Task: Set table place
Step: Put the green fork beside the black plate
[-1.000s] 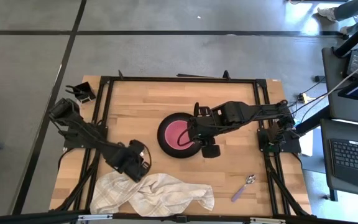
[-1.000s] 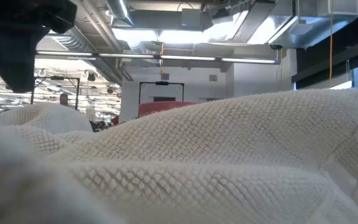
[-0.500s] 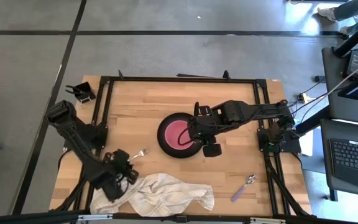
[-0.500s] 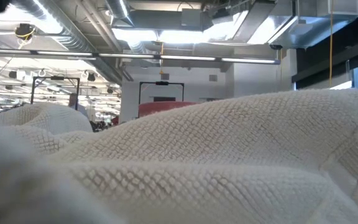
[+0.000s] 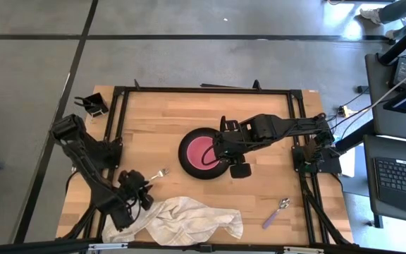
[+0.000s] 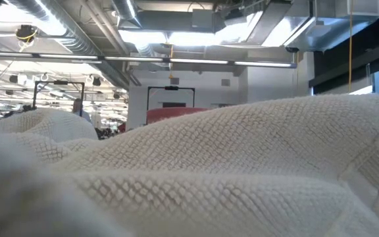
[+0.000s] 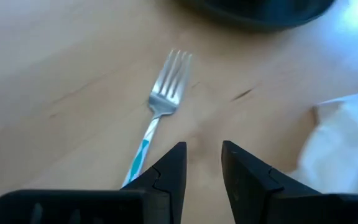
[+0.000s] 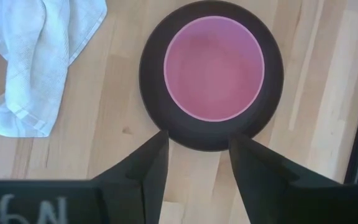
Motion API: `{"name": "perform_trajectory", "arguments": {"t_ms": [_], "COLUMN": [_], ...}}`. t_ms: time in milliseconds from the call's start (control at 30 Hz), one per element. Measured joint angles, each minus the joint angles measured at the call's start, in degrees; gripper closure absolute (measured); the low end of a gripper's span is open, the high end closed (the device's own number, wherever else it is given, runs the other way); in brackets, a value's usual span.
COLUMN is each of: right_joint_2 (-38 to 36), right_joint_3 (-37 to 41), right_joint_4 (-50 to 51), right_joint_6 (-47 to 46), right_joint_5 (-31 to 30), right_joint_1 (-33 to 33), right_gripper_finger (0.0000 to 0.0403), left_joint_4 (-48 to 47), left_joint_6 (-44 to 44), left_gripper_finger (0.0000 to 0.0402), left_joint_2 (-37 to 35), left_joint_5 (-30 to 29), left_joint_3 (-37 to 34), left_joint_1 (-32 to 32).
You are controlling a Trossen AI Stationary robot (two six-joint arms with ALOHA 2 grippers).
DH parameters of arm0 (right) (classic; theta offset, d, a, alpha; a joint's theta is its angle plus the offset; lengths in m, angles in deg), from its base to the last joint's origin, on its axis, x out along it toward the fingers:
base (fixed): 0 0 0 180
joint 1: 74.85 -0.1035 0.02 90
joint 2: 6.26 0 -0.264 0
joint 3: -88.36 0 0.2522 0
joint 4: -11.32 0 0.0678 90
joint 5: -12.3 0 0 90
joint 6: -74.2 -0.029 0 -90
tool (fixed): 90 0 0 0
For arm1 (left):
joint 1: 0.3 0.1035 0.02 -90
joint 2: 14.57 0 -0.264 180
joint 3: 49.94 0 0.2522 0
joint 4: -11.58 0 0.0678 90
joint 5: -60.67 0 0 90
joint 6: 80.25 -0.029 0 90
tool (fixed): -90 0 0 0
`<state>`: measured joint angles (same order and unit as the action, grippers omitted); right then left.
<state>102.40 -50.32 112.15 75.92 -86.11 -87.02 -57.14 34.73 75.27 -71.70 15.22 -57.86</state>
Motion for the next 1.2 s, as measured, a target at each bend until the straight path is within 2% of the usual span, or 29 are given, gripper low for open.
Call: {"name": "perform_trajectory", "arguments": {"t_ms": [133, 300, 533, 733, 933, 1200], "right_joint_2": [0.0, 0.0, 0.0, 0.0, 0.0, 0.0], "right_joint_3": [0.0, 0.0, 0.0, 0.0, 0.0, 0.0], "right_joint_4": [0.0, -1.1, -4.8, -7.7, -10.6, -13.6], "right_joint_6": [0.1, 0.1, 0.2, -0.1, -4.3, -8.4], "right_joint_5": [0.0, 0.0, 0.0, 0.0, 0.0, 0.0], "right_joint_1": [0.0, 0.3, 0.3, 0.3, 0.3, 0.3], "right_gripper_finger": [0.0233, 0.0233, 0.0233, 0.0233, 0.0233, 0.0233], "left_joint_4": [6.0, 6.6, 6.7, 7.6, 12.7, 12.6], "left_joint_6": [0.0, -0.7, -6.3, -7.5, -10.1, -17.1], "left_gripper_finger": [0.0308, 0.0308, 0.0308, 0.0308, 0.0308, 0.0308], "left_joint_2": [0.0, 0.0, 0.0, 0.0, 0.0, 0.0], "left_joint_5": [0.0, 0.0, 0.0, 0.0, -0.1, -0.2], "left_joint_3": [-5.5, -8.4, -9.7, -11.3, -13.7, -13.9], "left_joint_1": [0.0, -0.4, -2.5, -5.0, -6.7, -6.8]}}
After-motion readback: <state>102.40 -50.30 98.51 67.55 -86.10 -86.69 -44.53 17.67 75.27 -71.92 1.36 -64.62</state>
